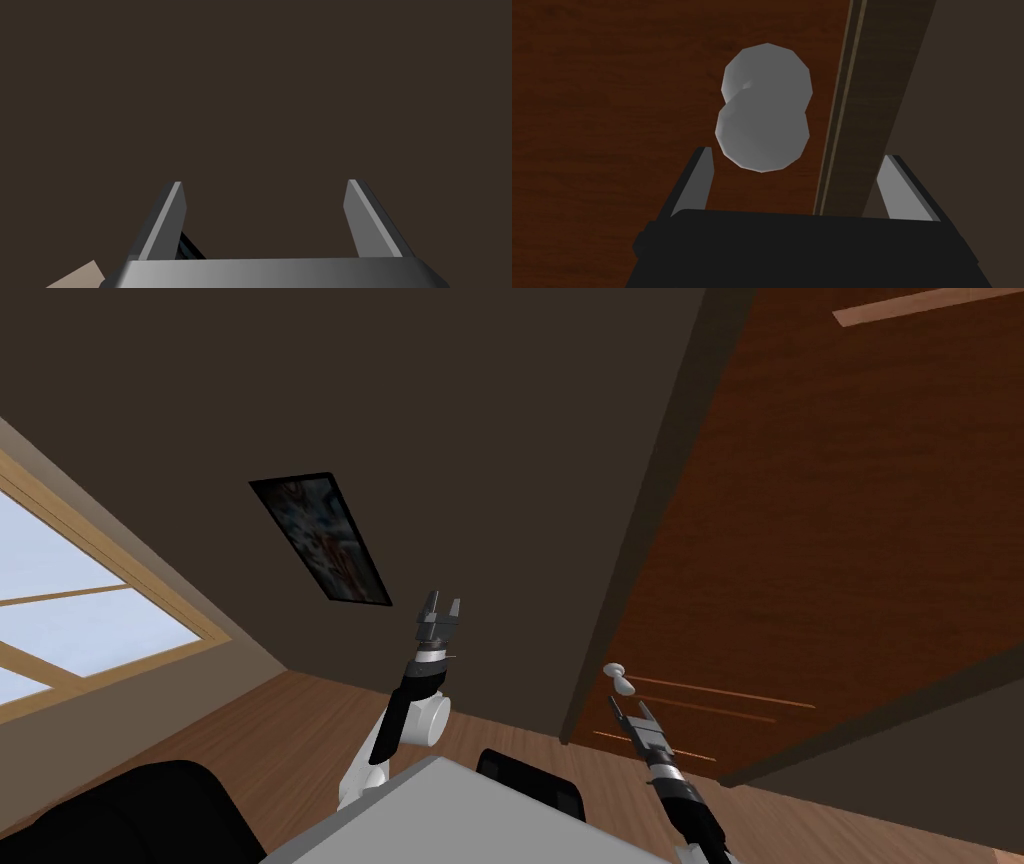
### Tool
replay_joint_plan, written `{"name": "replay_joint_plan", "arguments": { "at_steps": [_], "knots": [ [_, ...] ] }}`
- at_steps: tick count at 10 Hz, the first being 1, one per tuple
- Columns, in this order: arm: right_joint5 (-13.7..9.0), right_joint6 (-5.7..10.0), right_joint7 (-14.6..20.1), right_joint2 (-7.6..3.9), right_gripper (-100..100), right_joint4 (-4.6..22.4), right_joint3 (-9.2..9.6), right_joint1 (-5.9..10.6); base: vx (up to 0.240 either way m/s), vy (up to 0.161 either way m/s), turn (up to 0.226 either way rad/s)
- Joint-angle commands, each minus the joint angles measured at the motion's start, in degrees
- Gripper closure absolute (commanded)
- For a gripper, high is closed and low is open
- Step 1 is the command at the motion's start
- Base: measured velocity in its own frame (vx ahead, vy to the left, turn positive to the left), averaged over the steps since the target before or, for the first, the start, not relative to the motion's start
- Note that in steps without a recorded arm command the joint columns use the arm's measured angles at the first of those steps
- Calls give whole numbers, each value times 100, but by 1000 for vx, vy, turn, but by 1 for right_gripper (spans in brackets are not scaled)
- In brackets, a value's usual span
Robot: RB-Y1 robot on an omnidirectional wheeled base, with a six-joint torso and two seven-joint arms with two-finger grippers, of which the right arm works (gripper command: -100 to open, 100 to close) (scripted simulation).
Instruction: Pull the door open
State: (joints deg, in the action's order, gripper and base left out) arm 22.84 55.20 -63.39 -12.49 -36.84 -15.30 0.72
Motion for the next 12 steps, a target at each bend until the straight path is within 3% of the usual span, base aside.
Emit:
{"name": "replay_joint_plan", "arguments": {
  "at_steps": [1, 2, 4, 5, 10, 12],
  "knots": [
    [-70, 73, 127, -171, -100, -5, -80, -94, 188, 35, 192],
    [-107, 132, 160, -244, -100, 47, -123, -118, 187, 31, 96],
    [-97, 95, 173, -230, -100, -8, -110, -143, 90, 11, 8],
    [-97, 95, 173, -230, 100, -8, -110, -143, 0, -5, -15],
    [-97, 95, 173, -230, 100, -8, -110, -143, -9, -4, 2],
    [-213, 65, 484, -244, 100, 3, -55, -120, -38, -18, 38]
  ]
}}
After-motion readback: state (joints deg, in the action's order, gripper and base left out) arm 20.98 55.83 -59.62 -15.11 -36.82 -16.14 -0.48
